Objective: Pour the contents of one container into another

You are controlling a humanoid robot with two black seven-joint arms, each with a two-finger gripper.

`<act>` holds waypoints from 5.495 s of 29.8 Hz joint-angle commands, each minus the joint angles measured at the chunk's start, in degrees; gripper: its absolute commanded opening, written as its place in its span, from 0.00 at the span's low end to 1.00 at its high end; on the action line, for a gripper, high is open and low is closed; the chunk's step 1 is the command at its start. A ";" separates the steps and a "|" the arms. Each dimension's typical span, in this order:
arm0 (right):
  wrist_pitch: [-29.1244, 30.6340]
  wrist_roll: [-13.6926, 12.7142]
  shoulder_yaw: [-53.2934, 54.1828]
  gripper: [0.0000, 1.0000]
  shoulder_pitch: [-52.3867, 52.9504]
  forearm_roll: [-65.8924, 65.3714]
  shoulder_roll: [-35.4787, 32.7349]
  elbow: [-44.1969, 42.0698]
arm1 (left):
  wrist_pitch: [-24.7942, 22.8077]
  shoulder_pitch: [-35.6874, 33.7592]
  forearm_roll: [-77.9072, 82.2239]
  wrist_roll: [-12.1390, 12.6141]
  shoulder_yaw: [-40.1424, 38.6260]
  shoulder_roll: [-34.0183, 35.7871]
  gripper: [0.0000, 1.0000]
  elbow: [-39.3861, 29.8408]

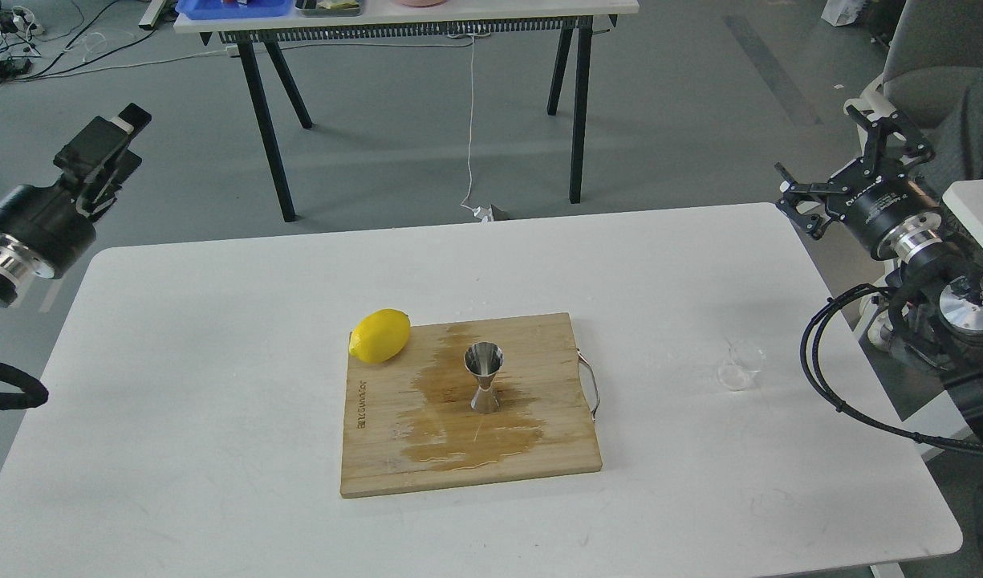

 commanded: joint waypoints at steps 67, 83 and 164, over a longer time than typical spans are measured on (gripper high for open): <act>-52.43 -4.49 4.01 0.97 -32.08 29.10 -4.51 31.51 | -11.37 8.91 -12.06 -0.01 -2.29 -1.32 1.00 0.80; -52.52 -4.66 -0.82 0.96 -25.13 23.29 1.82 26.84 | -11.37 9.70 -12.06 -0.01 -2.29 -2.11 1.00 0.80; -50.15 -4.40 -0.82 0.42 -15.39 16.70 7.36 24.55 | -11.37 10.23 -12.15 -0.01 -2.29 -2.46 1.00 2.65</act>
